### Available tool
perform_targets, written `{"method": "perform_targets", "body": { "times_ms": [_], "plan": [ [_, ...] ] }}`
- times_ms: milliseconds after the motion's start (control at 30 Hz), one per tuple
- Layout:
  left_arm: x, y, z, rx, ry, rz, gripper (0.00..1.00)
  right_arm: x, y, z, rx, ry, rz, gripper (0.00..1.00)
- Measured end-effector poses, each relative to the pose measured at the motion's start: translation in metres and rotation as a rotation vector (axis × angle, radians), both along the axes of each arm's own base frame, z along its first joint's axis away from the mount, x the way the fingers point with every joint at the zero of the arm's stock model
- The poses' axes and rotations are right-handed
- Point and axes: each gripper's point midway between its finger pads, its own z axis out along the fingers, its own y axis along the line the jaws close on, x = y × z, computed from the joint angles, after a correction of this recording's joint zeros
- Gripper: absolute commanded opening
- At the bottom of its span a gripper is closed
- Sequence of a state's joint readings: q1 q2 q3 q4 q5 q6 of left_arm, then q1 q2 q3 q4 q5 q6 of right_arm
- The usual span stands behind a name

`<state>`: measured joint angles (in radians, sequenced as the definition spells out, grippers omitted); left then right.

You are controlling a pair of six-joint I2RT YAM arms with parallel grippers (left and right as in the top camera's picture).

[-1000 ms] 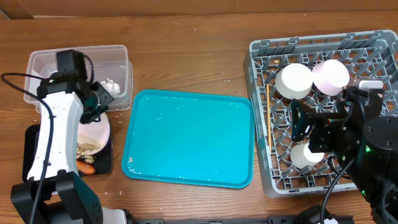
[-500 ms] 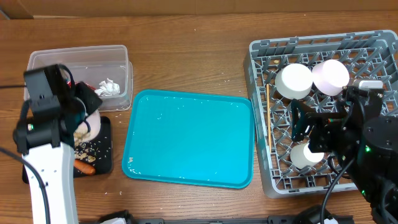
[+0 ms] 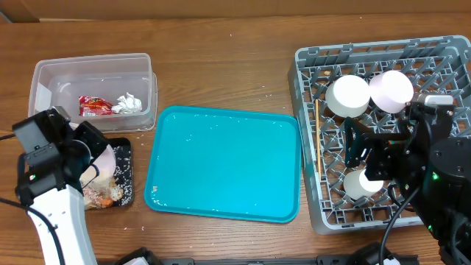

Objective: Sort waste into correct bins and load items into the dishwasher
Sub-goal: 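Tip the plate over the black tray to dump the food scraps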

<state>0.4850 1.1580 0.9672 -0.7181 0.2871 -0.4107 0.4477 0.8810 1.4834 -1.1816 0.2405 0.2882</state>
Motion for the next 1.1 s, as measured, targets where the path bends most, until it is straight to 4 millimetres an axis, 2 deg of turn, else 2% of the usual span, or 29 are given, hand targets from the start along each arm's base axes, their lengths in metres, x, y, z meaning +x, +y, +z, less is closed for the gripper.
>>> {"method": "perform_targets", "body": {
  "times_ms": [200, 400, 667, 1100],
  "plan": [
    [-0.001, -0.005, 0.016, -0.063, -0.085, -0.051, 0.04, 0.000, 0.000, 0.000, 0.000, 0.000, 0.000, 1.00],
    [-0.012, 0.001, 0.030, -0.069, -0.142, -0.062, 0.04, 0.000, 0.000, 0.000, 0.000, 0.000, 0.000, 1.00],
    [-0.018, -0.015, 0.028, -0.094, -0.199, -0.222, 0.04, 0.000, 0.000, 0.000, 0.000, 0.000, 0.000, 1.00],
    [-0.031, -0.007, 0.041, -0.086, -0.305, -0.295, 0.04, 0.000, 0.000, 0.000, 0.000, 0.000, 0.000, 1.00]
  ]
}}
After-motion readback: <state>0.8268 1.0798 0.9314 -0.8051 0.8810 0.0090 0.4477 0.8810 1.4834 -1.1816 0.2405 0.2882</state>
